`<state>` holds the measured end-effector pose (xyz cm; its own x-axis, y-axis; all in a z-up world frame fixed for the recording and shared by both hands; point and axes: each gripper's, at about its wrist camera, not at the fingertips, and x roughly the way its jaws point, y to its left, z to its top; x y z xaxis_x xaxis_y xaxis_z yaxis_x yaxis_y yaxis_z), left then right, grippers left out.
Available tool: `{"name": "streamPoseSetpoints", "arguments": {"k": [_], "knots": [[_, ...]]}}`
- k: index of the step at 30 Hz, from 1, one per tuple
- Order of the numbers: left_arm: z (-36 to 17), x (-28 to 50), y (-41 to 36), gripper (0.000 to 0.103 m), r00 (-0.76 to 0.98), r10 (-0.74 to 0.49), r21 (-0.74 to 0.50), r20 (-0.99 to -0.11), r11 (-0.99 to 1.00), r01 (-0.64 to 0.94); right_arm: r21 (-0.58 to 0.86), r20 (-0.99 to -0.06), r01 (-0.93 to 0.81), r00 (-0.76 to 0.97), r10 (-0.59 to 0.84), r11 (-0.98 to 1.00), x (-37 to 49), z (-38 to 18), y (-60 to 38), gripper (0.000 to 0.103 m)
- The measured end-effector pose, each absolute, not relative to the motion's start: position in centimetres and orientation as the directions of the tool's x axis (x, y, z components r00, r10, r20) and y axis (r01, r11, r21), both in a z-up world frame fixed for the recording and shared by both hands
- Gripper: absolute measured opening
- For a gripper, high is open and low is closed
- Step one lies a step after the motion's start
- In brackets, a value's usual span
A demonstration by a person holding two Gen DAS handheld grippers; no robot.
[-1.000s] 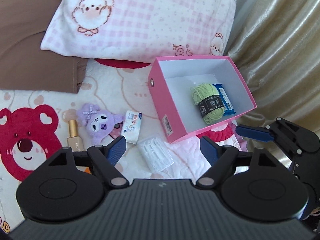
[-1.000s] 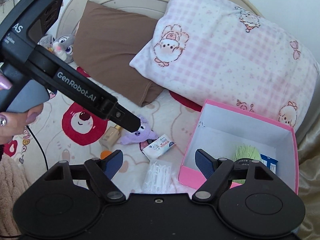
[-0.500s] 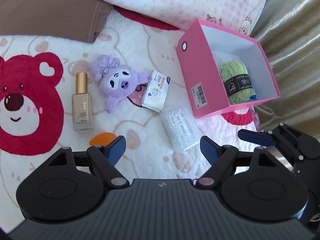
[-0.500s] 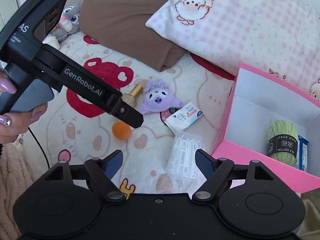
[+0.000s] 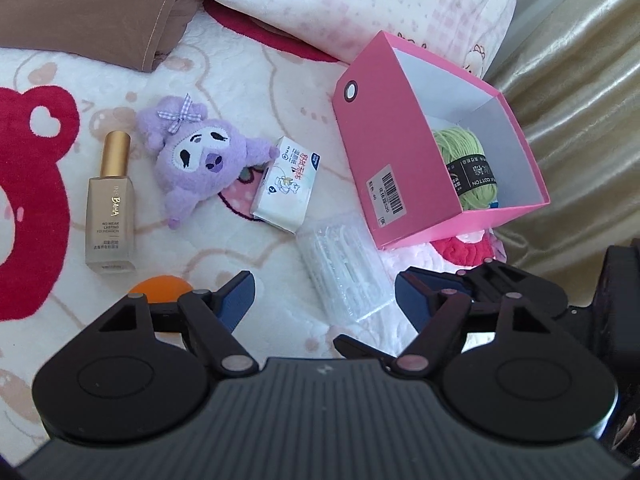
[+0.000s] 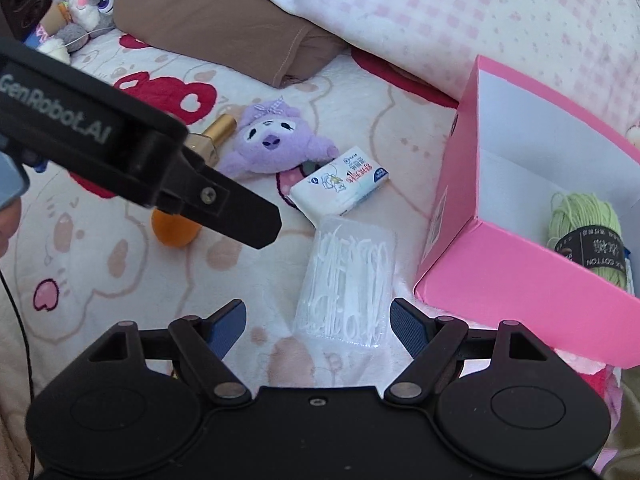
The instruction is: Organize objects
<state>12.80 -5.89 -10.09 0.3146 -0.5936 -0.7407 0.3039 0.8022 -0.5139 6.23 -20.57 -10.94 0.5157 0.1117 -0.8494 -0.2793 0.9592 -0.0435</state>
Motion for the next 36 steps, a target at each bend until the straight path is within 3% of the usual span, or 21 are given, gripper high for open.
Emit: {"name": "streamPoseSetpoints", "arguments": {"k": [6, 8, 12, 20, 26, 30, 32, 36], "knots": [[-13.0, 13.3, -7.9, 0.064, 0.298, -0.591, -0.514, -0.749, 0.803, 0.301, -0.050, -0.840, -0.207, 0.538, 0.071, 0.977, 7.1, -13.8, -20.9, 0.082], [-13.8, 13.1, -8.6, 0.054, 0.285, -0.571, -0.480, -0.770, 0.812, 0.332, -0.051, -0.833, -0.166, 0.550, 0.050, 0.985, 7.1, -14.4, -21.0, 0.082], [-14.5, 13.0, -8.5, 0.053, 0.266, -0.583, -0.494, -0.768, 0.803, 0.334, -0.035, -0.835, -0.140, 0.548, 0.048, 0.989, 6.8, -15.0, -21.0, 0.067], [-14.0, 13.2, -6.3, 0.039, 0.329, -0.623, -0.578, -0.709, 0.782, 0.235, 0.069, -0.839, -0.110, 0.531, 0.117, 0.992, 6.9, -12.8, -21.1, 0.067], [-15.5, 13.1, -6.0, 0.038, 0.252, -0.633, -0.612, -0.732, 0.773, 0.165, 0.184, -0.876, -0.109, 0.433, 0.214, 0.977, 6.4, -13.7, -20.5, 0.067], [-16.6, 12.3, -6.7, 0.043, 0.237, -0.607, -0.583, -0.759, 0.795, 0.168, 0.075, -0.894, -0.185, 0.423, 0.148, 0.980, 5.9, -14.7, -18.9, 0.070], [-16.9, 12.1, -6.9, 0.049, 0.224, -0.610, -0.589, -0.760, 0.793, 0.156, 0.066, -0.897, -0.192, 0.418, 0.143, 0.979, 5.6, -14.9, -18.8, 0.070], [-16.9, 11.6, -7.0, 0.050, 0.235, -0.603, -0.583, -0.762, 0.797, 0.155, 0.066, -0.892, -0.213, 0.426, 0.153, 0.975, 5.3, -14.9, -19.0, 0.069]]}}
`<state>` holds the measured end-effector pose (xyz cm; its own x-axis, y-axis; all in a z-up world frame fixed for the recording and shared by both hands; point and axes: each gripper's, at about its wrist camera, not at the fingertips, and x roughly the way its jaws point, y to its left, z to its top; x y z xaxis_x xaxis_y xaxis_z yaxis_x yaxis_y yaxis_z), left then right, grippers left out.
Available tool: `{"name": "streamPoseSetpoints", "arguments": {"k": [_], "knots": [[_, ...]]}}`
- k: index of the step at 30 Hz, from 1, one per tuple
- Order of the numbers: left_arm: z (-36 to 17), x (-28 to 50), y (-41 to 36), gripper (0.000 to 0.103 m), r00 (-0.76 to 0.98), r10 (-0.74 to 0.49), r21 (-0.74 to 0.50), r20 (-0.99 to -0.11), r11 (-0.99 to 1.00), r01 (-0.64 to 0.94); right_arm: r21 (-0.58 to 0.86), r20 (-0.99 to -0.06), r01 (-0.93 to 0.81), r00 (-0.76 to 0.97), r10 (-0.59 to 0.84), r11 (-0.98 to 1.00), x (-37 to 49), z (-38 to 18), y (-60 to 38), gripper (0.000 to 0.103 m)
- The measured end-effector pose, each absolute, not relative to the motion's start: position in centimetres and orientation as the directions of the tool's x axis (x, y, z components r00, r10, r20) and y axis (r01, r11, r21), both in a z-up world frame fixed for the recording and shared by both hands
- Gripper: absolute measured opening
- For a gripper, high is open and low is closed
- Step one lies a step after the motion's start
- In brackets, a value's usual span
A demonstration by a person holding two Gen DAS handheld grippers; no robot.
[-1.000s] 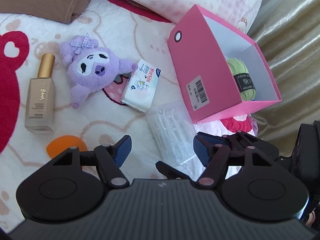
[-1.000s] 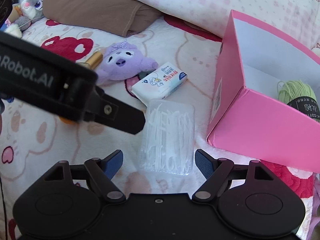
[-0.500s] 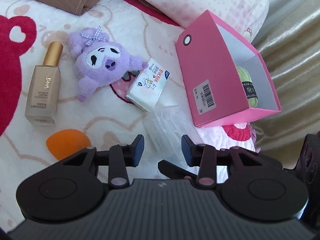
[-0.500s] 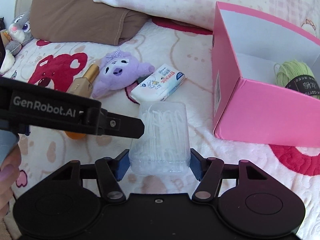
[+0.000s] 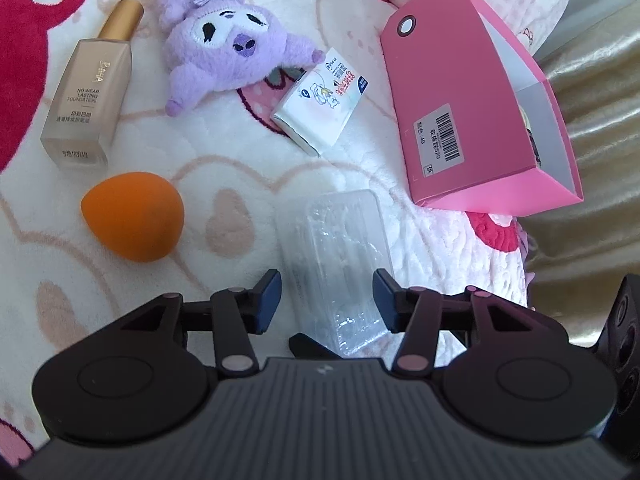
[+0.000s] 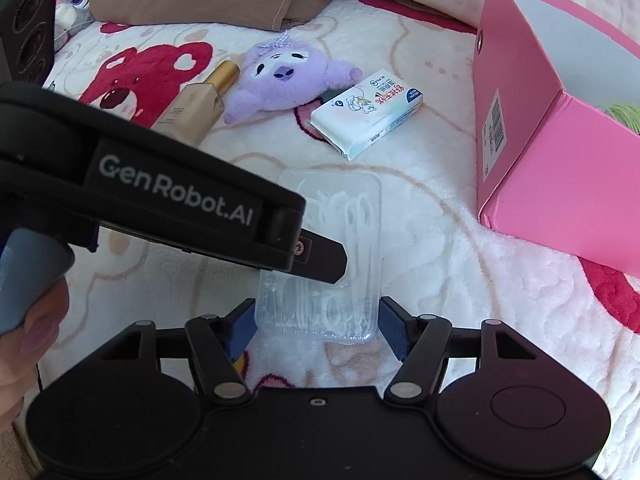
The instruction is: Organize objects
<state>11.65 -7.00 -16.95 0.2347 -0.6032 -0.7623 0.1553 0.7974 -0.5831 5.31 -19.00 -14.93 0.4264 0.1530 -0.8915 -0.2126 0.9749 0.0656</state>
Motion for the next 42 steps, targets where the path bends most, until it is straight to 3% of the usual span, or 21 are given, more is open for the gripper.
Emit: {"name": "streamPoseSetpoints", "arguments": {"k": [2, 13, 21, 31, 42], "knots": [[-16.9, 11.5, -6.9, 0.044, 0.244, -0.615, -0.596, -0.749, 0.788, 0.157, 0.079, -0.883, -0.215, 0.438, 0.168, 0.973, 5.3, -14.8, -19.2, 0.067], [-10.6, 8.1, -7.9, 0.044, 0.278, -0.531, -0.469, -0.800, 0.843, 0.262, 0.165, -0.881, -0.202, 0.410, 0.237, 0.965, 3.7, -10.5, -19.5, 0.066], [-4.0, 6.4, -9.5, 0.045, 0.322, -0.547, -0.451, -0.772, 0.830, 0.328, 0.168, -0.845, -0.189, 0.477, 0.240, 0.968, 2.0, -4.3, -21.5, 0.067], [4.4, 8.6, -13.8, 0.046, 0.393, -0.599, -0.436, -0.697, 0.790, 0.431, 0.051, -0.735, -0.178, 0.659, 0.157, 0.983, 2.3, 3.4, -25.1, 0.067], [5.5, 14.9, -20.4, 0.047, 0.365, -0.609, -0.453, -0.704, 0.781, 0.431, 0.051, -0.706, -0.067, 0.704, 0.083, 0.996, 7.1, 4.2, -31.2, 0.067]]}}
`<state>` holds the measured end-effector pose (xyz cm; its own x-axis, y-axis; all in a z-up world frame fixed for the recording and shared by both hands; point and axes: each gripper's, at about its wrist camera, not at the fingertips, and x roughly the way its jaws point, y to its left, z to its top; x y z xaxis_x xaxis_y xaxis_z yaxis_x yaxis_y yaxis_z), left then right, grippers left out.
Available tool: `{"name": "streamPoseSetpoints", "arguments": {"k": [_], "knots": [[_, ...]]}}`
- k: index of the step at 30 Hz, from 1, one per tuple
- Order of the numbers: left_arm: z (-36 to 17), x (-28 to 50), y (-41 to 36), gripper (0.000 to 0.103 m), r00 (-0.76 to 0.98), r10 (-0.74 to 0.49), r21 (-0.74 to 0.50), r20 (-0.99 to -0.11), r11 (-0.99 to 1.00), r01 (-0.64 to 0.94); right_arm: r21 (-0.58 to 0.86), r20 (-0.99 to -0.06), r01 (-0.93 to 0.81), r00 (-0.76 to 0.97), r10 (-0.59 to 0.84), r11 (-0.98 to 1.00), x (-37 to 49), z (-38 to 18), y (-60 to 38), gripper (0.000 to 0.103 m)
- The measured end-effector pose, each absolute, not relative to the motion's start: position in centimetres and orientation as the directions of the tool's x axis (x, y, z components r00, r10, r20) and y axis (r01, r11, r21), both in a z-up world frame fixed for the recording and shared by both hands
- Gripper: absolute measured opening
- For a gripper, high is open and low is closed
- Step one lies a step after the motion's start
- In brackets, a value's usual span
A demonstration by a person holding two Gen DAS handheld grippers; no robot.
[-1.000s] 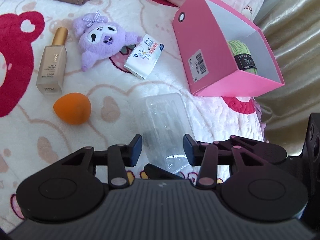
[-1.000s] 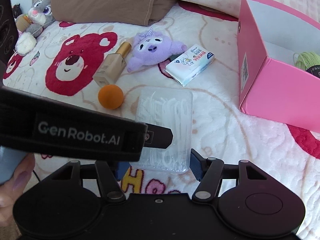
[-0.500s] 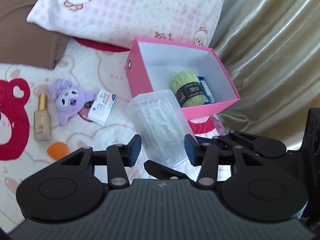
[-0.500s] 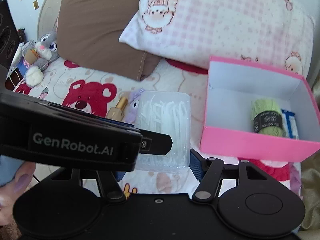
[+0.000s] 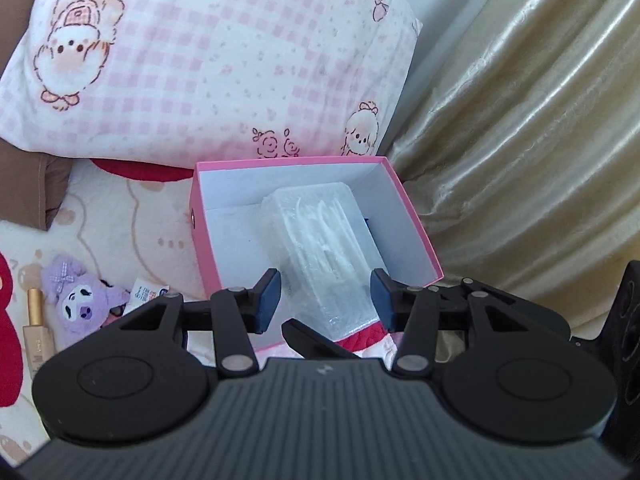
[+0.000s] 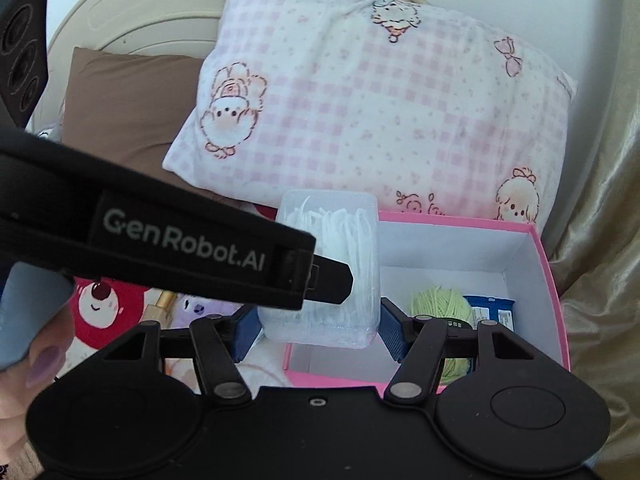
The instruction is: Organize objects
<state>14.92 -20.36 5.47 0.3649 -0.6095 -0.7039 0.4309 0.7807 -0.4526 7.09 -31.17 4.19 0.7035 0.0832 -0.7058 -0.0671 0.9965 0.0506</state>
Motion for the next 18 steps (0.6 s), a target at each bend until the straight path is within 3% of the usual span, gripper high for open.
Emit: {"name": "streamPoseSetpoints", "arguments": {"k": [8, 18], "knots": [[-1.1, 21.4, -26.1, 0.047, 0.241, -0.544, -0.452, -0.804, 0.822, 0.346, 0.246, -0.789, 0.054, 0.591, 0.167, 0.968, 13.4, -1.7, -37.4, 0.066], [-6.0, 23.1, -28.9, 0.046, 0.183, -0.442, -0.367, -0.878, 0.868, 0.335, 0.318, -0.847, 0.104, 0.479, 0.232, 0.943, 15.6, -8.1, -39.3, 0.066]]}}
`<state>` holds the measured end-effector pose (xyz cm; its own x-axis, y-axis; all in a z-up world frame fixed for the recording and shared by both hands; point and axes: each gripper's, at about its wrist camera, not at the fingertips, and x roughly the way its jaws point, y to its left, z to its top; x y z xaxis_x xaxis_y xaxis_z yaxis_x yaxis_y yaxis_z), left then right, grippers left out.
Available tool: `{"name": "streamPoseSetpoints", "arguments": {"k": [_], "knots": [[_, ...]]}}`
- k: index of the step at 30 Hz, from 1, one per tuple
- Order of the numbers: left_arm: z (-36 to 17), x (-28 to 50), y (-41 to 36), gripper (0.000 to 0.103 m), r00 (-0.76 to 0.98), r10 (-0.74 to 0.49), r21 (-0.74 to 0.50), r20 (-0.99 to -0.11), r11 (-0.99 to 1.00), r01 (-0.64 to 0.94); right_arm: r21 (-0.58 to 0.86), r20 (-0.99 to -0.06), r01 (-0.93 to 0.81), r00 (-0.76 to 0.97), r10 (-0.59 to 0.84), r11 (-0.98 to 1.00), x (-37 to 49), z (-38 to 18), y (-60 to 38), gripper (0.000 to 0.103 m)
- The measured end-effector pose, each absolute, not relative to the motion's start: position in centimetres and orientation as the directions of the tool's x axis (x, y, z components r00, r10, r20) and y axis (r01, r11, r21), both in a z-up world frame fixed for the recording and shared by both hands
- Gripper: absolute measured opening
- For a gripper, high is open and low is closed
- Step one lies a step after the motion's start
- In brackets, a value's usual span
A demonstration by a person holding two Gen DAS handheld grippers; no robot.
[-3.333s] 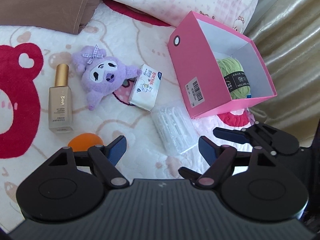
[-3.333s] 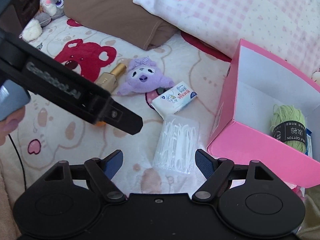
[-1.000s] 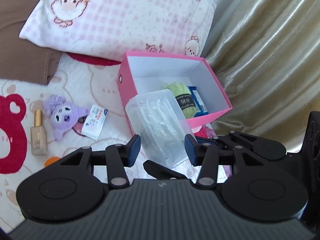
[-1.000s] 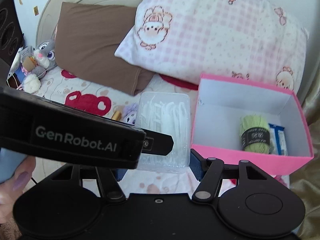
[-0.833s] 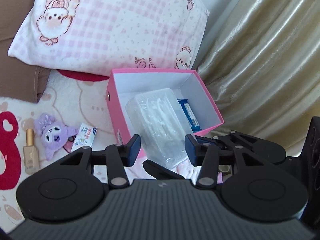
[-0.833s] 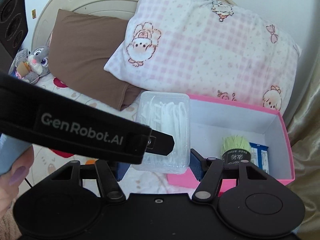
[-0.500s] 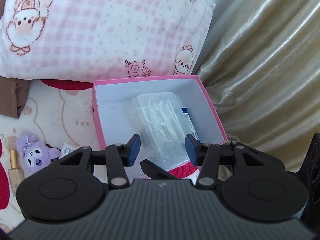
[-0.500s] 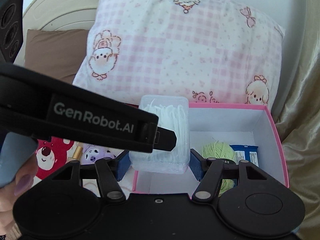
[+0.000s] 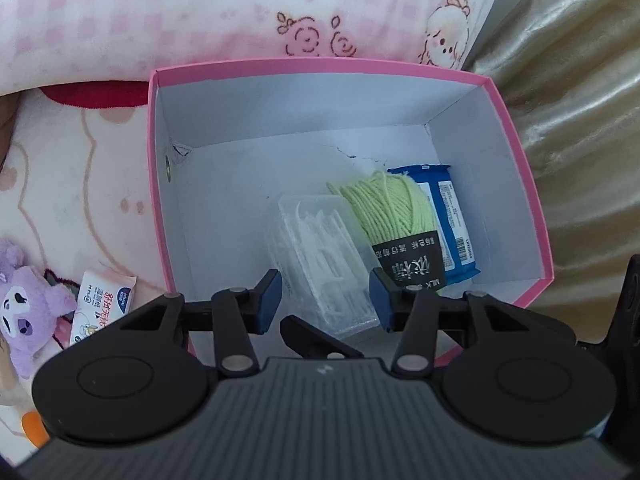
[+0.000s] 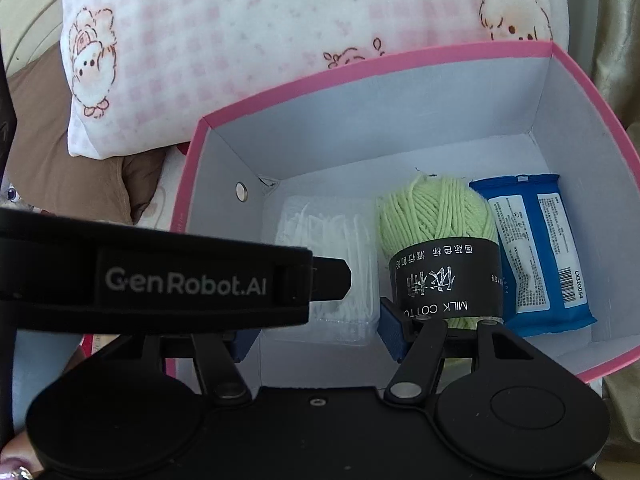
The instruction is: Organize objects
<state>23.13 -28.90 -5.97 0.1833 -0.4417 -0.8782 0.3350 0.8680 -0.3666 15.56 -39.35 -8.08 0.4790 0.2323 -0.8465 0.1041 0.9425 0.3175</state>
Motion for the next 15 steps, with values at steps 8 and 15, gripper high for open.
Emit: {"name": "streamPoseSetpoints", "arguments": {"k": [8, 15], "knots": [[-6.1, 23.7, -30.5, 0.043, 0.190, -0.410, -0.325, -0.892, 0.873, 0.363, 0.316, -0.851, 0.106, 0.471, 0.233, 0.943, 15.8, -9.0, -40.3, 0.066], [-6.8, 23.5, -30.3, 0.039, 0.197, -0.406, -0.330, -0.892, 0.885, 0.329, 0.225, -0.879, 0.090, 0.449, 0.162, 0.970, 16.1, -9.6, -39.4, 0.066]]}}
